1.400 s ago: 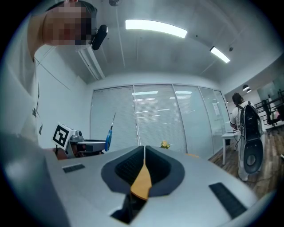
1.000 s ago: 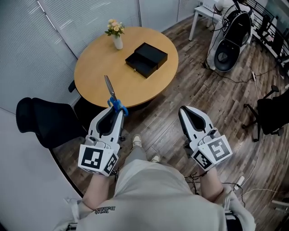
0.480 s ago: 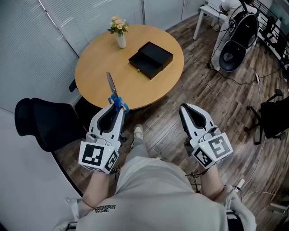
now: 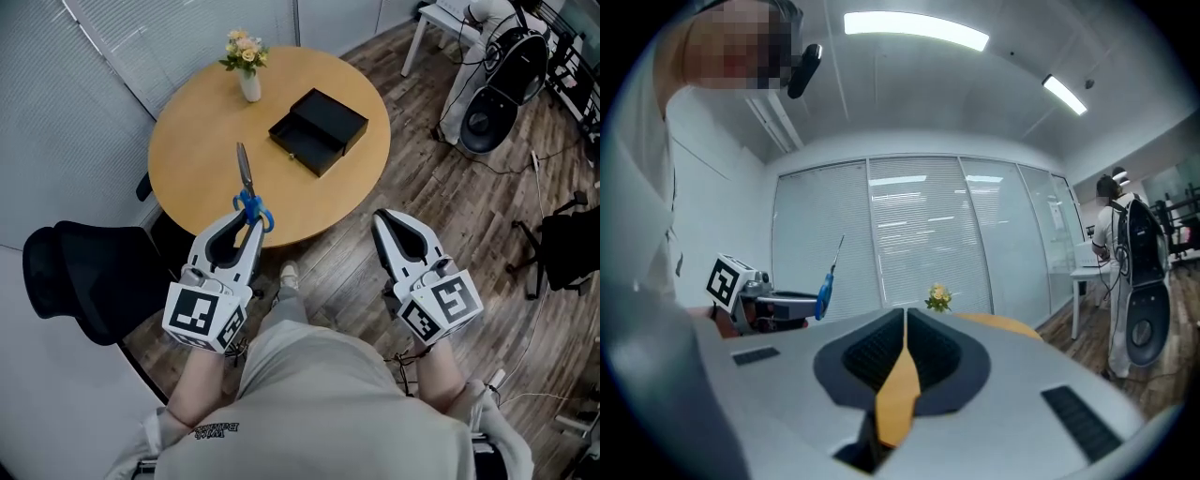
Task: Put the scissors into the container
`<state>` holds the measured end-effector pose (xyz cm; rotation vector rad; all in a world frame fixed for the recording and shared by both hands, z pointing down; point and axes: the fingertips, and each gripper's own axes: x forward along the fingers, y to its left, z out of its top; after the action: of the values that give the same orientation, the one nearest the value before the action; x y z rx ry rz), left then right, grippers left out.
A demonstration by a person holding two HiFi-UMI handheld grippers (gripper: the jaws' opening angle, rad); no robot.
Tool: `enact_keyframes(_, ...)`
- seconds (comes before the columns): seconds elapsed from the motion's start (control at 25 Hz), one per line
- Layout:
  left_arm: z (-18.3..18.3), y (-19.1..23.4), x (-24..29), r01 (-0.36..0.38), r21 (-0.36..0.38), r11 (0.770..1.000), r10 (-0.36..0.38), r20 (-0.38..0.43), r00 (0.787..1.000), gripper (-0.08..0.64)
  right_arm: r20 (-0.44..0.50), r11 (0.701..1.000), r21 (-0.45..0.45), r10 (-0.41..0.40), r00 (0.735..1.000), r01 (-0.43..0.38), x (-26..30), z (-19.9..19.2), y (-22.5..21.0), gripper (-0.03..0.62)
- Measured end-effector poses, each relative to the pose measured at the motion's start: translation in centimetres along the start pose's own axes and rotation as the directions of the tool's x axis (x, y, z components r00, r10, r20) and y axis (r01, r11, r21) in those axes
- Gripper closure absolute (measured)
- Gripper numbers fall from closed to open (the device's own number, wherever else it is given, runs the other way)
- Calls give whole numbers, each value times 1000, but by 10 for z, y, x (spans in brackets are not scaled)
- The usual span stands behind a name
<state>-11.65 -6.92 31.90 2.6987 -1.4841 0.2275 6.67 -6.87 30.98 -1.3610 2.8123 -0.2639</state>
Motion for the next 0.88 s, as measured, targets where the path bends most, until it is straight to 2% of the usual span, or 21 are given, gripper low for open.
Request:
enact_keyframes(0.48, 11, 92, 76, 120, 8, 993, -120, -34, 992, 474, -31, 995, 24, -91, 995, 92, 105, 13, -27, 558)
enact_keyframes(0.72, -6, 134, 115, 204, 47, 978, -197, -115, 974, 474, -51, 989, 25, -142, 989, 143, 150, 11, -40, 558)
enact_keyframes(0.88, -9, 147, 135, 256, 6, 967, -254, -123, 959, 474, -69, 986, 21, -162, 984, 164, 171, 5, -43, 558)
